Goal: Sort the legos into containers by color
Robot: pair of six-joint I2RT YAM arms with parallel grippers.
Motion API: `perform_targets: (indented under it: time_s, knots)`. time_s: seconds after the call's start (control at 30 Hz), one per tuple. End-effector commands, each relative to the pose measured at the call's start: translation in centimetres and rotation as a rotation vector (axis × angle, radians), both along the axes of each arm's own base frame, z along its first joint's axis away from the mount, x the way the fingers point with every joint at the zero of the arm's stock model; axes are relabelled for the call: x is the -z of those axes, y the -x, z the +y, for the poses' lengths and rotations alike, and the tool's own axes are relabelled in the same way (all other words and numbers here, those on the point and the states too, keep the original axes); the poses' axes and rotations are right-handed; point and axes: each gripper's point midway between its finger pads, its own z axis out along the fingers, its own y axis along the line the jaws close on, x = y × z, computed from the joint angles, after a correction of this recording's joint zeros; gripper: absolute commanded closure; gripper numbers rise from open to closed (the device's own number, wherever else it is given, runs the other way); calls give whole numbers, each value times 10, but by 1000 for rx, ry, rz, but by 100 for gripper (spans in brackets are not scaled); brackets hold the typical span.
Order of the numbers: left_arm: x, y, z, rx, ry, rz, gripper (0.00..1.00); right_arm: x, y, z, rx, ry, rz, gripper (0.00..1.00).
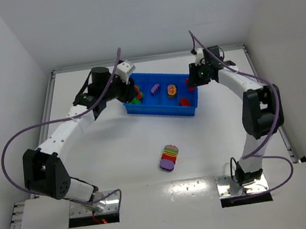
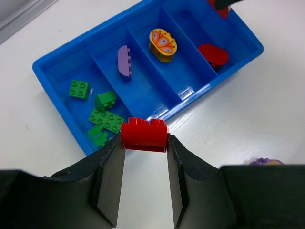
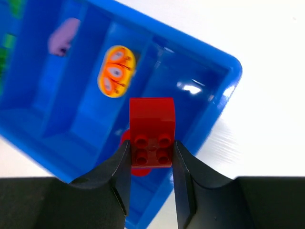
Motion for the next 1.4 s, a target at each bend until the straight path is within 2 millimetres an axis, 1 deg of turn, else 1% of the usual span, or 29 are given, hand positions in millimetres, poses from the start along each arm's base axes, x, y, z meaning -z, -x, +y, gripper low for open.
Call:
perform_targets:
  time_s: [0.0,0.03,0.07,0.1,0.13,0.17,0.27,0.3,0.37,0.43,0.47,0.53,0.57,0.6,0.67,0.7,0.8,0.9,0.93,0.97,1.0,1.03,1.07,1.1,1.17,1.2,1.23,1.33,1.37]
  knots:
    - [-17,-20,0,-100,-48,-117,77,-7,0,-15,37,186,-63,94]
    - [-18,-20,-9,-89,-48,-126,75,-2,3,-13,35,197,-53,89]
    - [-16,-21,-14,-79,-50,-121,75,-3,2,-8,17,201,-66,69]
    - [-16,-27,-15,-89,-51,-128,75,-3,2,-8,17,201,-66,60]
    - [-13,-30,-26,-72,-39,-111,75,1,3,-6,10,196,-57,53]
    - [-13,-33,-32,-71,-10,-98,75,-1,3,0,2,181,-63,40]
    - [-17,-40,-54,-17,79,-80,75,-6,1,3,3,162,-76,28]
    - [-13,-46,-64,-8,126,-67,75,-14,-1,5,22,143,-86,23]
    - [-19,-46,-83,50,202,-65,75,-31,-2,9,29,108,-120,22]
    - [-17,-52,-105,86,278,-37,75,-58,-5,-2,89,76,-164,22]
    - [-27,-53,-118,113,303,-46,75,-68,-4,-4,98,77,-188,22]
    - [-23,-51,-143,153,317,-22,74,-88,-4,-20,162,74,-236,22]
    - [-7,-56,-153,160,306,3,74,-110,1,-26,191,82,-294,22]
    - [-16,-61,-162,169,323,-9,74,-117,4,-34,221,79,-305,22]
    - [-14,-62,-179,189,335,-3,74,-122,13,-48,272,90,-317,22]
    - [-11,-71,-185,185,345,6,72,-135,19,-55,288,85,-346,21]
    - [4,-77,-210,195,343,45,69,-125,40,-72,334,102,-311,21]
    - [17,-85,-219,180,331,53,68,-124,50,-86,364,110,-296,21]
    - [16,-88,-221,180,331,53,66,-116,54,-86,362,116,-272,21]
    - [31,-96,-223,166,314,58,66,-121,55,-89,368,109,-282,21]
    - [41,-95,-228,163,288,73,65,-119,56,-95,375,120,-273,21]
    - [35,-101,-231,171,286,49,65,-117,58,-97,375,117,-262,21]
    - [42,-100,-237,170,275,60,65,-121,59,-96,369,109,-270,21]
    - [59,-107,-237,148,248,69,65,-124,59,-99,378,110,-273,21]
    - [60,-112,-240,151,244,60,63,-128,59,-102,373,113,-276,21]
    - [62,-111,-245,146,240,56,58,-129,58,-100,357,112,-271,21]
    - [73,-115,-244,134,217,62,53,-129,58,-100,348,122,-274,21]
    - [71,-123,-244,123,207,29,35,-127,57,-99,313,121,-255,21]
    - [71,-119,-249,132,206,29,31,-126,57,-98,296,126,-246,21]
